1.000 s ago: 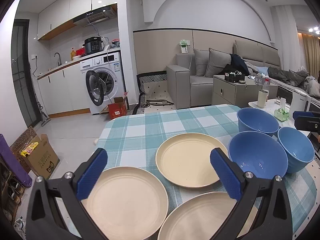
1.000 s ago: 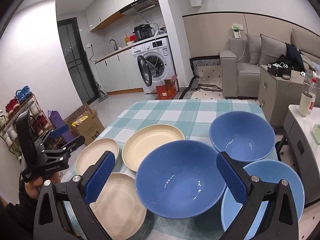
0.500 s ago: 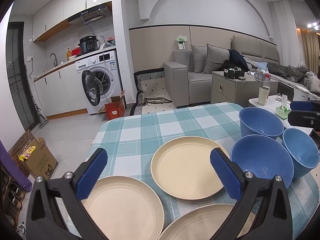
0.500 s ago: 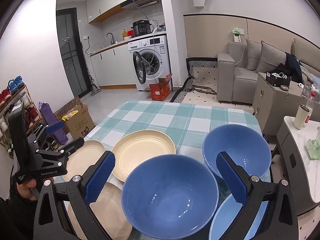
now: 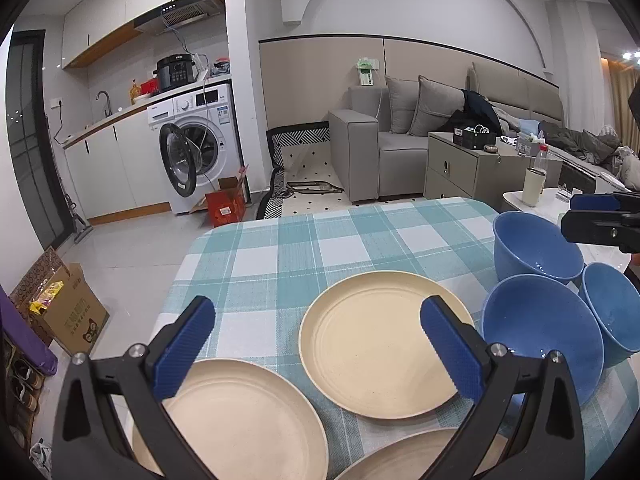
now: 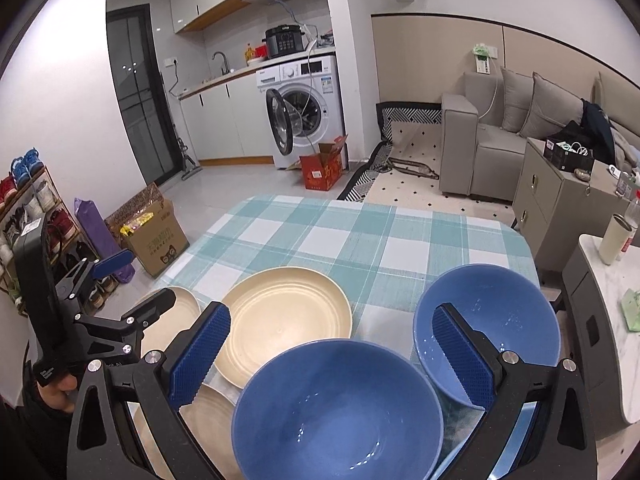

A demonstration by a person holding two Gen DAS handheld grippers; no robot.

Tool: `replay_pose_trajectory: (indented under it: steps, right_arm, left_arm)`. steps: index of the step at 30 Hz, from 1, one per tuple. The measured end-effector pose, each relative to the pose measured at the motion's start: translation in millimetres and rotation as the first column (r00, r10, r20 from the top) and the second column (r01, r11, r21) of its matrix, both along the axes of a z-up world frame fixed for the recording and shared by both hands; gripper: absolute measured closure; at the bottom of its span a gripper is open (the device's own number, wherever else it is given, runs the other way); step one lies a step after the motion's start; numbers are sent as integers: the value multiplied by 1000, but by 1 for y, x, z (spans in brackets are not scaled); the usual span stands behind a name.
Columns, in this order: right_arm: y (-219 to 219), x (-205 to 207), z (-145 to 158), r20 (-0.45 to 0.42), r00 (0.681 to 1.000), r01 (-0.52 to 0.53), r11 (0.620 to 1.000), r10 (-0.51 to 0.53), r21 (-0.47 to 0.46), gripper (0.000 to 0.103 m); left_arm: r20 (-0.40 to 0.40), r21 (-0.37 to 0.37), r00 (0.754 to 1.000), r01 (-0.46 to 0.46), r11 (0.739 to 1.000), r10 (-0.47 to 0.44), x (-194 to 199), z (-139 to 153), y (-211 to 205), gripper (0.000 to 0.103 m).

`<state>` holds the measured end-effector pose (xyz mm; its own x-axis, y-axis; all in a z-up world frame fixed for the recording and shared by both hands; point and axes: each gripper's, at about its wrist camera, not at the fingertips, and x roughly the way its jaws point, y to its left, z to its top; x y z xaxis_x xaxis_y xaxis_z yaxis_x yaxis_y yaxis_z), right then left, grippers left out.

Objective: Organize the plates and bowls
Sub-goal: 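Move both tools forward over the table toward the cream plates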

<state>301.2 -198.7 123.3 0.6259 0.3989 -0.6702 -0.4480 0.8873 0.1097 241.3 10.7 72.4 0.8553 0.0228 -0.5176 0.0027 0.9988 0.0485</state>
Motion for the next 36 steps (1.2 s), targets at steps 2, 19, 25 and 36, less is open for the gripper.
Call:
replay_pose_trajectory:
  steps: [2,19,25,36]
  right_arm:
    - [6,8,-4,-19,1000,-10,1000,9,-15,0]
    - [55,65,-51,-189,979,-99,991,81,-88,0]
    - [65,85,-70,-247,965,-121,987,92,-106,0]
    - [72,122,-100,-360,929,-136,984,87,-113,1]
  left_arm:
    - [-10,1,1000,-2,1000,2,4,-4,2,0]
    - [-98,-8,995,-15,1000,14,40,-32,16,0]
    - [-118,4,993,-22,1000,22,50,-36,20,0]
    - [-185,28,982,-20,999,25,67,-54,16,0]
